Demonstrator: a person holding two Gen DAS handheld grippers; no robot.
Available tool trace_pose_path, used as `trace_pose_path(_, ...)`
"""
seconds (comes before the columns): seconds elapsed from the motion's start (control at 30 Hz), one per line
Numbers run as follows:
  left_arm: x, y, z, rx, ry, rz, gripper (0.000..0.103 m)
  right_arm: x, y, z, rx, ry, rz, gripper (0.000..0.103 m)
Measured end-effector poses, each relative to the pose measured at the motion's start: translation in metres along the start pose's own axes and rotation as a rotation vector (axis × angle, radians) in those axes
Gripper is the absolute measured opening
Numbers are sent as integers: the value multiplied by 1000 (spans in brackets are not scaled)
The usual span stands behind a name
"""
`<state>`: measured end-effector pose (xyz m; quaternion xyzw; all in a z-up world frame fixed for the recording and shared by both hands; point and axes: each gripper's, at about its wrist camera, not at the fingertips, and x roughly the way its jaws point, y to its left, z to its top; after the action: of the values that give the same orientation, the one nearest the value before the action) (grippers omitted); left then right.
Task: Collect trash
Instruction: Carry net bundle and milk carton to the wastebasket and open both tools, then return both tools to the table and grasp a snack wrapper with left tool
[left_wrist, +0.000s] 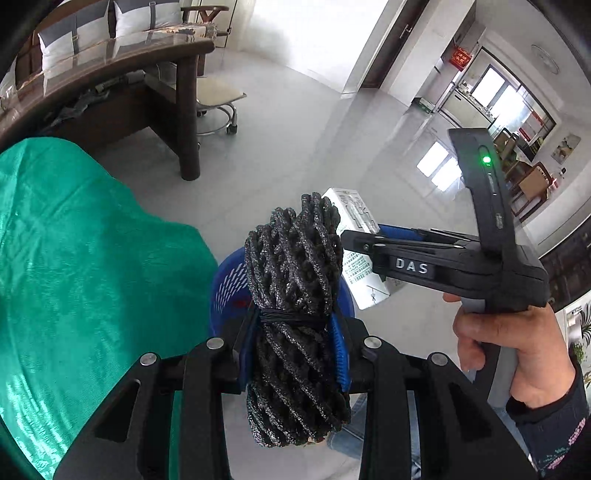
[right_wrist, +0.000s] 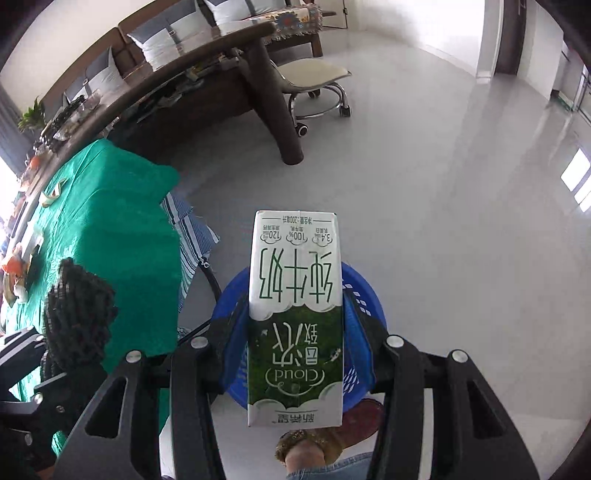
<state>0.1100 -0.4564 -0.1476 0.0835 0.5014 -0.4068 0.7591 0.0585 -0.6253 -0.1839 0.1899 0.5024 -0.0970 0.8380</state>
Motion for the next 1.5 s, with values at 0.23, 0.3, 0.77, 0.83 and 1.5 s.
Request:
trace_pose_path(0.23, 40, 10, 8, -2, 35, 12, 35, 10, -16, 4, 45, 7, 28, 48)
trace_pose_path(0.3, 45, 10, 8, -1, 39, 13, 35, 11, -21, 5, 52, 10, 36, 48)
trace_pose_path(0.77, 38, 6, 12, -16, -68, 52, 92, 5, -47, 8, 139, -30, 47, 78)
trace_pose_path(0.83, 20, 8, 9, -23, -104, 46, 93, -6, -43, 8, 120, -71, 21, 81)
trace_pose_path(1.5, -185, 171, -159, -194, -229, 454, 98, -58, 200, -69, -350, -335, 132, 89)
